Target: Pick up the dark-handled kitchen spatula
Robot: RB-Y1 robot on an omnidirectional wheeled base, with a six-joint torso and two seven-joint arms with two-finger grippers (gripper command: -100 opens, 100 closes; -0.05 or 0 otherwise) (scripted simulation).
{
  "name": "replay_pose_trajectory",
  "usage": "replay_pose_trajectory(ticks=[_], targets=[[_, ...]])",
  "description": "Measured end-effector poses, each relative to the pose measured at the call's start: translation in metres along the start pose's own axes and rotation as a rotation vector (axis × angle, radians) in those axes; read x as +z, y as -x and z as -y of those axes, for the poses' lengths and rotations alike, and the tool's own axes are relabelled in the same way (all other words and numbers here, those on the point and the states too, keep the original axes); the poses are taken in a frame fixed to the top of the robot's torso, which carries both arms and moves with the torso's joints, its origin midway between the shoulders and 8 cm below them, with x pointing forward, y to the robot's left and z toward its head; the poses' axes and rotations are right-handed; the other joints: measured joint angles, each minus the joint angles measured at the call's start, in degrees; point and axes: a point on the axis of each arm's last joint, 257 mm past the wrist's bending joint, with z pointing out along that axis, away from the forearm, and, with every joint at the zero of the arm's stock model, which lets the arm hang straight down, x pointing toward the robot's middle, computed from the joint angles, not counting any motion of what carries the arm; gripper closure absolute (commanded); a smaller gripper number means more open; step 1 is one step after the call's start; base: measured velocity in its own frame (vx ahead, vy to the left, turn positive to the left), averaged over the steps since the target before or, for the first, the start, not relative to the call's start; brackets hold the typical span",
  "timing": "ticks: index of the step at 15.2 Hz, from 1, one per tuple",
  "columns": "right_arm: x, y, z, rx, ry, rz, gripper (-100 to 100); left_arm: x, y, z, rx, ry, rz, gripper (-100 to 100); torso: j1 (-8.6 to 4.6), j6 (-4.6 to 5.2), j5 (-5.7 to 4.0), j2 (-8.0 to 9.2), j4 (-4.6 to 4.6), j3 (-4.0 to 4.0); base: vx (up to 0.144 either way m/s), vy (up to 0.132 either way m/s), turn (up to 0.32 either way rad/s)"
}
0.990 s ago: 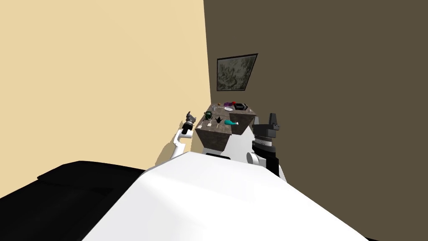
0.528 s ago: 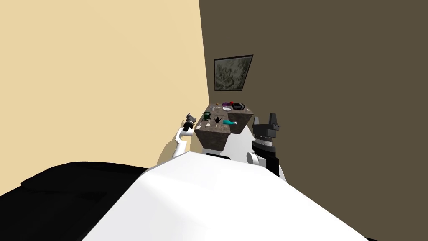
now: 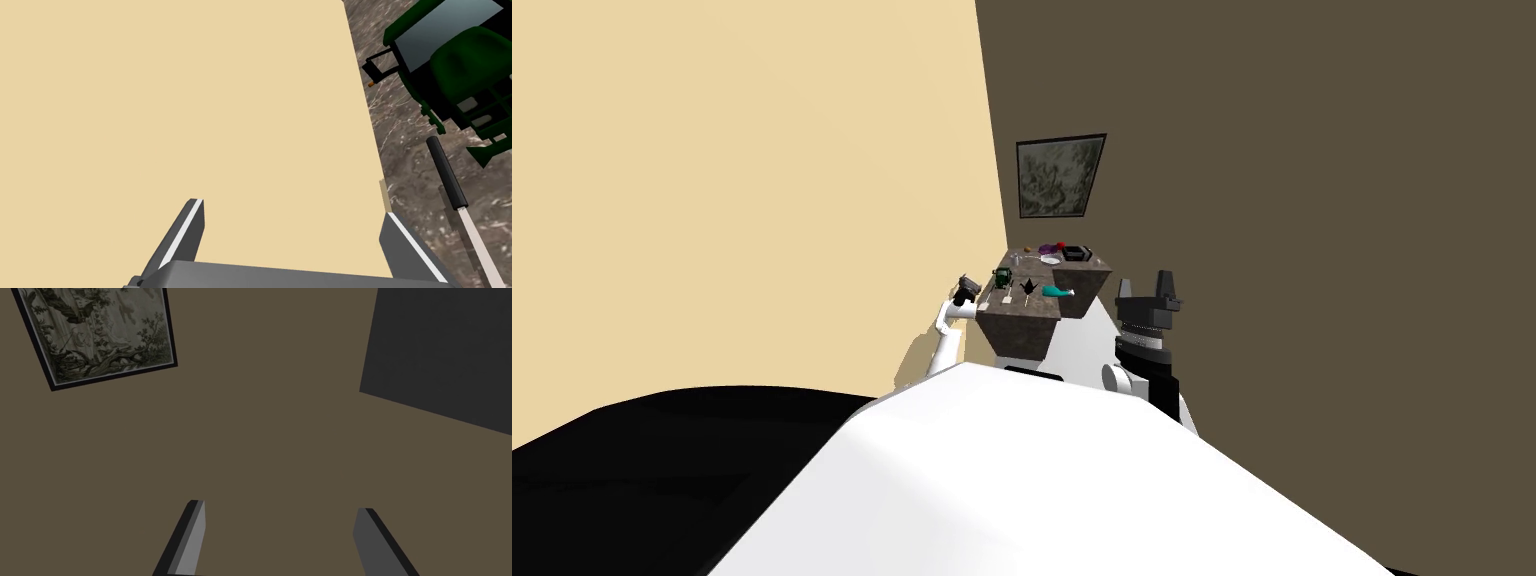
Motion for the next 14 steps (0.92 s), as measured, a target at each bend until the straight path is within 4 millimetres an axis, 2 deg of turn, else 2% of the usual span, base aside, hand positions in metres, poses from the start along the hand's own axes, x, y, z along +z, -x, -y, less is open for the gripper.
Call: replay_pose_trajectory(ticks=[9, 14], targets=[[0.000, 0.000, 0.000, 0.000, 0.000, 0.000, 0, 0.021, 0.034, -0.029, -0.197, 0.098, 0.172, -100, 0.03, -0.01, 0.01, -0.03, -0.01, -0.02, 0.012, 0.026, -0.089], [0.000, 0.000, 0.000, 0.000, 0.000, 0.000, 0, 0.026, 0.052, -0.054, -0.331, 0.167, 0.286, -100, 0.06, -0.01, 0.02, -0.08, -0.02, -0.05, 0.022, 0.037, -0.088]])
